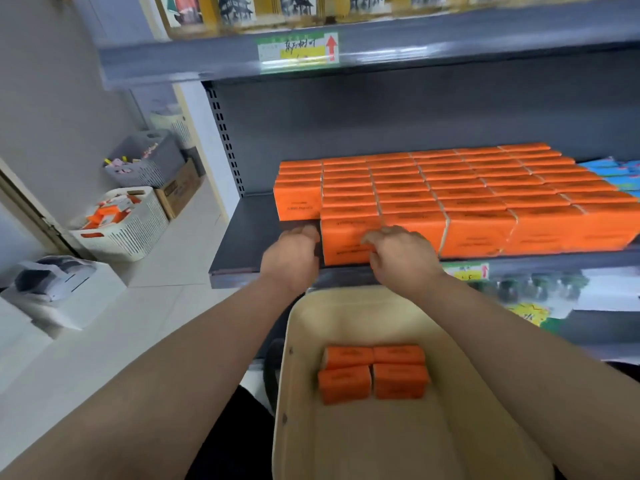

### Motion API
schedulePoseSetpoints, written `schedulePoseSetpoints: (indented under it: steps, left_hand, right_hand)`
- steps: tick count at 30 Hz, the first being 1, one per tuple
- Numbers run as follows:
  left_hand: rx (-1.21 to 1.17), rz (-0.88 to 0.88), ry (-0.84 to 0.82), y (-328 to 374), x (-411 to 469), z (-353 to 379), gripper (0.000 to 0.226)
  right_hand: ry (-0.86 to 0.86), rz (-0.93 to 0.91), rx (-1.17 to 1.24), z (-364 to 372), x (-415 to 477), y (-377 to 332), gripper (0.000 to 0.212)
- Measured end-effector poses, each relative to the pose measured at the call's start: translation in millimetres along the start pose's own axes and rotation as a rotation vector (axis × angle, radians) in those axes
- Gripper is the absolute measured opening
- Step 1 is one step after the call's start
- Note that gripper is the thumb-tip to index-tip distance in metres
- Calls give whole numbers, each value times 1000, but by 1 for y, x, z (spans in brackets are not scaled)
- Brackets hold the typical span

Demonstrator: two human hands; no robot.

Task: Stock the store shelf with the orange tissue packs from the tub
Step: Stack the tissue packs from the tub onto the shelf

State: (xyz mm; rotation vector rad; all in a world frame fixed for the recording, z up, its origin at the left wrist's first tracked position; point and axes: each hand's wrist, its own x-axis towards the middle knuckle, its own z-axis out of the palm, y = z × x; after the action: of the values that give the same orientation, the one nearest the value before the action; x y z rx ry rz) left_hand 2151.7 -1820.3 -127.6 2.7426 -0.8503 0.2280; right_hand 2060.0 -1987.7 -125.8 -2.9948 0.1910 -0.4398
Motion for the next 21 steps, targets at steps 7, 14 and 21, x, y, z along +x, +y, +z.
schedulePoseSetpoints:
  steps: [7, 14, 21]
  left_hand:
    - [-5, 5, -174, 31, -57, 65, 33]
    - [65, -2, -487, 42, -106, 130, 37]
    - [211, 36, -668, 25, -149, 175, 36]
  right_hand:
    - [-195, 56, -31, 35, -75, 22, 34]
    - [-508, 135, -14, 100, -129, 52, 31]
    - [-652, 199, 23, 154, -148, 62, 32]
